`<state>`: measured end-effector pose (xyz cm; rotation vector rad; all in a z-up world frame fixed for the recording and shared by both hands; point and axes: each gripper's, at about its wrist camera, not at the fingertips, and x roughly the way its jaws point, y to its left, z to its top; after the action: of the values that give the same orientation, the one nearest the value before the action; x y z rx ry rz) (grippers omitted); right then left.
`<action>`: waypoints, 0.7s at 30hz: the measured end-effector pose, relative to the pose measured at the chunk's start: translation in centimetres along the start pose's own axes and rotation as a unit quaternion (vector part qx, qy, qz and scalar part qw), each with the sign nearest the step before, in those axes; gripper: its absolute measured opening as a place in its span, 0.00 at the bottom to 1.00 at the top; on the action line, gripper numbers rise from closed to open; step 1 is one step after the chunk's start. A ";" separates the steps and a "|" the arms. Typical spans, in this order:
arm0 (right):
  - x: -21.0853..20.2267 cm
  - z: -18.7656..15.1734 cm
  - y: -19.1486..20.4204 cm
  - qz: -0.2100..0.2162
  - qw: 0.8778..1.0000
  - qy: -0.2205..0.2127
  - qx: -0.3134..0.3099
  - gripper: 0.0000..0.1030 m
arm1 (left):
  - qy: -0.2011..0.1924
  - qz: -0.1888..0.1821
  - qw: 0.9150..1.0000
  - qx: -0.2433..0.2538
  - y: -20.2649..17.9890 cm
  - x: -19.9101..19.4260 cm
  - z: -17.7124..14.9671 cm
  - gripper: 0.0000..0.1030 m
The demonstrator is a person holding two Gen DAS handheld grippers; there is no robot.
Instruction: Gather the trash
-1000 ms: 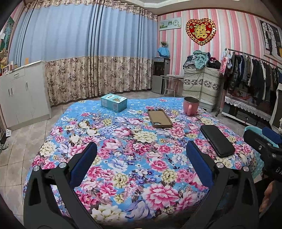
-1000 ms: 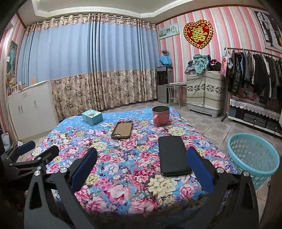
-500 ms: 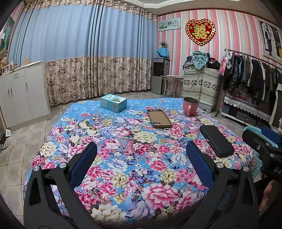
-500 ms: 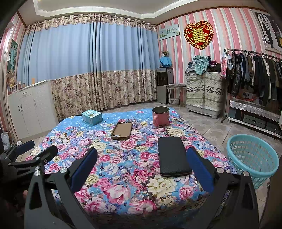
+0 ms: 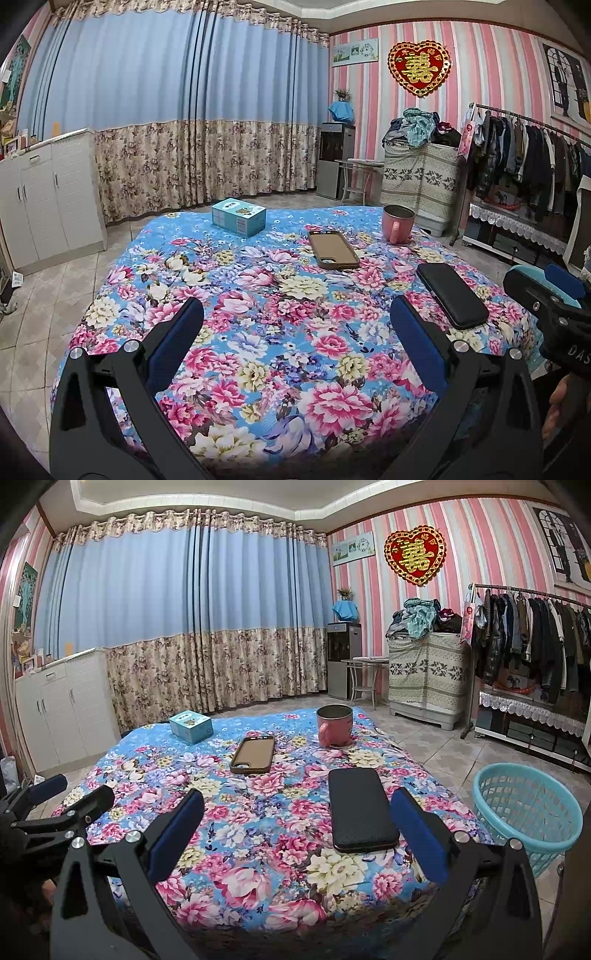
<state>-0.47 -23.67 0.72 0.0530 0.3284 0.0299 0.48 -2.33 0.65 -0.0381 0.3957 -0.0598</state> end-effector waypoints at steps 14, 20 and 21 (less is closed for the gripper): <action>0.0 0.1 -0.1 -0.001 1.000 -0.001 0.000 0.96 | -0.003 0.006 1.000 -0.006 0.1 -0.1 0.0 0.95; 0.1 0.1 -0.1 -0.001 1.000 -0.001 0.000 0.96 | -0.006 0.005 1.000 -0.004 0.1 -0.2 0.0 0.95; 0.0 0.1 -0.1 -0.002 1.000 -0.001 0.000 0.96 | -0.006 0.006 1.000 -0.004 0.1 -0.1 0.0 0.95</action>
<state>-0.41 -23.75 0.80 0.0516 0.3273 0.0270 0.38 -2.19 0.71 -0.0442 0.3836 -0.0459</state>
